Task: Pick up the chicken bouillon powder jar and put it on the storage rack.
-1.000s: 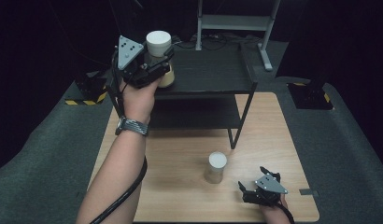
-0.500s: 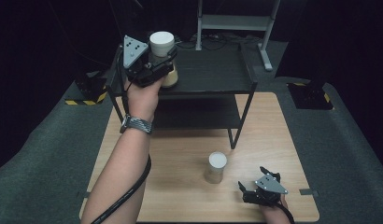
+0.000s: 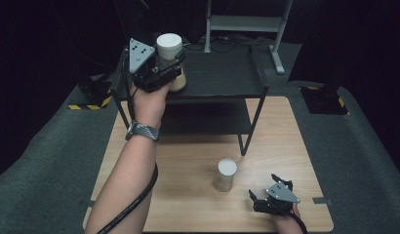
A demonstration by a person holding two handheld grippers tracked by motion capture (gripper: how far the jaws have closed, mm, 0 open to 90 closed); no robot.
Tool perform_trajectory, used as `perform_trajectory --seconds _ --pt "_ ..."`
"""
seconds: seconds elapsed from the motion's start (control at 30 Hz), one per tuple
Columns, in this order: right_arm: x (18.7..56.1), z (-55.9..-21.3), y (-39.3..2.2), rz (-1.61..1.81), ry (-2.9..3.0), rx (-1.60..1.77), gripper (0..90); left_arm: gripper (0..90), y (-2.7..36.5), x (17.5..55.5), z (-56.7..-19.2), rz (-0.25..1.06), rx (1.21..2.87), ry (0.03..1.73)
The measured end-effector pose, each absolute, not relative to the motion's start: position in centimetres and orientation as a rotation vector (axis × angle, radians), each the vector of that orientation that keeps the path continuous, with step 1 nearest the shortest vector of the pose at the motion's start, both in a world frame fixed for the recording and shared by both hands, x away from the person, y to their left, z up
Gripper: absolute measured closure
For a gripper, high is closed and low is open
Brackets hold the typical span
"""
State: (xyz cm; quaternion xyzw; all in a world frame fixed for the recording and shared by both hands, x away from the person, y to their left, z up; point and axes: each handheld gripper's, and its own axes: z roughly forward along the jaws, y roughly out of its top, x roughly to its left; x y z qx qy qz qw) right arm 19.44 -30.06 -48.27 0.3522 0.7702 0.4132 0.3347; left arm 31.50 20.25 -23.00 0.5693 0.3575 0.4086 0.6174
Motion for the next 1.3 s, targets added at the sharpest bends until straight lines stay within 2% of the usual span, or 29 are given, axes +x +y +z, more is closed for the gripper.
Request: perform_trajectory --seconds 0.1,0.57,1.3 --pt "19.5 -48.3 -30.0 1.077 2.011 0.919 0.6 32.5 20.2 31.4 -23.2 0.933 1.292 0.827" --pt "19.4 -48.3 -30.0 1.076 2.011 0.915 0.6 1.0 19.1 30.2 -23.0 0.953 1.296 0.858" --pt "19.4 -48.3 -29.9 1.067 2.014 0.907 0.6 0.4 20.1 25.9 -24.0 0.964 1.326 0.837"
